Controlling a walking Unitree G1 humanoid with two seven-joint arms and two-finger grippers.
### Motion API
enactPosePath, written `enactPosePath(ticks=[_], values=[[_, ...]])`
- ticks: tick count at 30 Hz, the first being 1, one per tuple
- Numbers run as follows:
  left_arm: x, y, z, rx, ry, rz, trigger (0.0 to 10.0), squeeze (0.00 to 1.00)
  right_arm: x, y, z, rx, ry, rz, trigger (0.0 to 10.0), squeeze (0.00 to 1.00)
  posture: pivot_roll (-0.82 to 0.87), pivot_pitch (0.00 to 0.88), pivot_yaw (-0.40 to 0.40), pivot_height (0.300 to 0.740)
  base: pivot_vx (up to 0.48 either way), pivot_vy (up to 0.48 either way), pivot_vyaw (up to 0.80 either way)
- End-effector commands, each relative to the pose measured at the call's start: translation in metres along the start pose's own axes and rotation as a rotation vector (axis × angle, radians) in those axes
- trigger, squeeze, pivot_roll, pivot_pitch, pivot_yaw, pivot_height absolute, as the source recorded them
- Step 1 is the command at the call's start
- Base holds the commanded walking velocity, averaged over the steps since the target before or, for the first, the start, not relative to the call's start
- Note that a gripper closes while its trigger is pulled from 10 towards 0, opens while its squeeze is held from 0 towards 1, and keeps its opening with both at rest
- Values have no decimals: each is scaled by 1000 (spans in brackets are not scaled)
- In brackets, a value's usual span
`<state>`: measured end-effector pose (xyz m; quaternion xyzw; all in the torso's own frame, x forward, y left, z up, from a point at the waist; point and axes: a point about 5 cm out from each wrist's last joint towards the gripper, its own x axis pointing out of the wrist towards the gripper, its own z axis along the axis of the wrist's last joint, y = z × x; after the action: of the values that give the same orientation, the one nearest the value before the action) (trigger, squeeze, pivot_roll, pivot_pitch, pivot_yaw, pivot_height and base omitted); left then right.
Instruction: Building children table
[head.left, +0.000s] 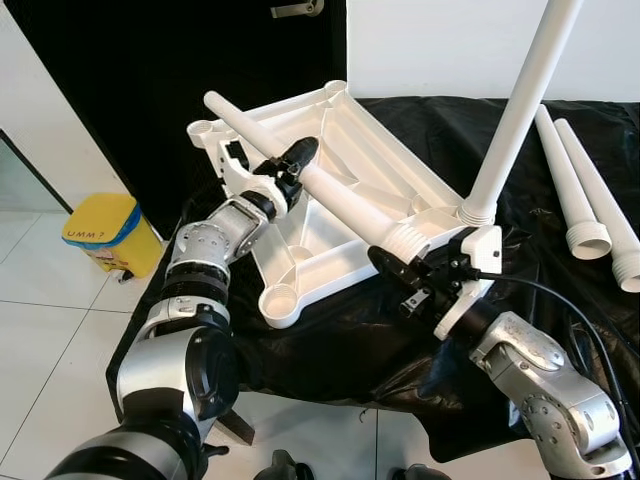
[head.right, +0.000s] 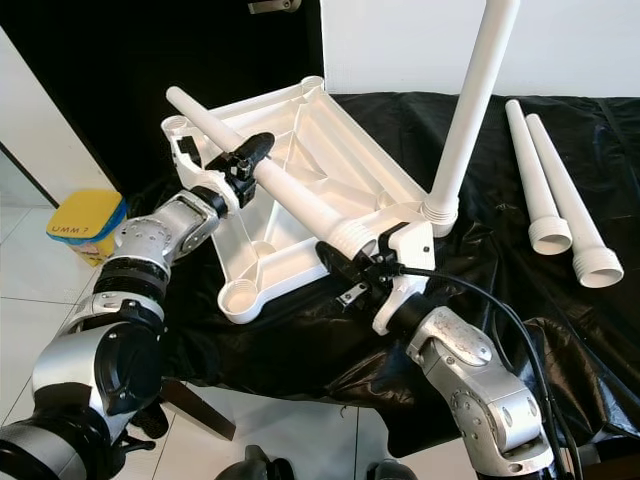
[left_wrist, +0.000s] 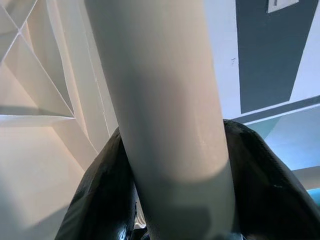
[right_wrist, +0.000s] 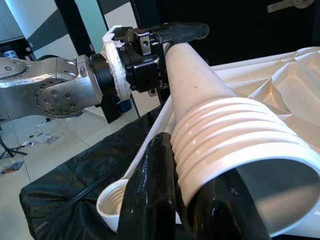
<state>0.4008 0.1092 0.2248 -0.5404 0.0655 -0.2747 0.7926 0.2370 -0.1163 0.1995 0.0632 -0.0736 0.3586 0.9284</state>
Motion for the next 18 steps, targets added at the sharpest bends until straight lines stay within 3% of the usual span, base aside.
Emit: enactPosePath(ticks=[1, 2, 3, 14, 15, 16, 18], values=[[-2, -1, 11, 38, -38, 5, 0, 0, 1, 10, 4, 3, -16, 82, 10000, 0, -255, 87, 89, 740, 0, 0, 0], [-1, -2, 13, 22, -50, 4, 0, 0, 0, 9, 3, 4, -9, 81, 10000, 451, -254, 86, 88, 740, 0, 0, 0], [-1, -1, 16, 13, -66, 8, 0, 0, -1, 8, 2, 7, -3, 84, 10000, 1000, -255, 84, 86, 740, 0, 0, 0], [-5, 2, 27, 14, -105, 32, 0, 0, -11, 3, -2, -18, 58, 92, 10000, 1000, -247, 97, 71, 740, 0, 0, 0], [-6, 2, 30, 38, -106, 35, 8667, 0, -14, 0, -4, -29, 83, 86, 10000, 1000, -245, 99, 69, 740, 0, 0, 0], [-7, 2, 33, 84, -104, 38, 10000, 0, -19, -3, -6, -43, 121, 81, 10000, 165, -245, 100, 67, 740, 0, 0, 0], [-7, 2, 33, 84, -104, 38, 10000, 0, -19, -3, -6, -43, 121, 81, 10000, 165, -245, 100, 67, 740, 0, 0, 0]])
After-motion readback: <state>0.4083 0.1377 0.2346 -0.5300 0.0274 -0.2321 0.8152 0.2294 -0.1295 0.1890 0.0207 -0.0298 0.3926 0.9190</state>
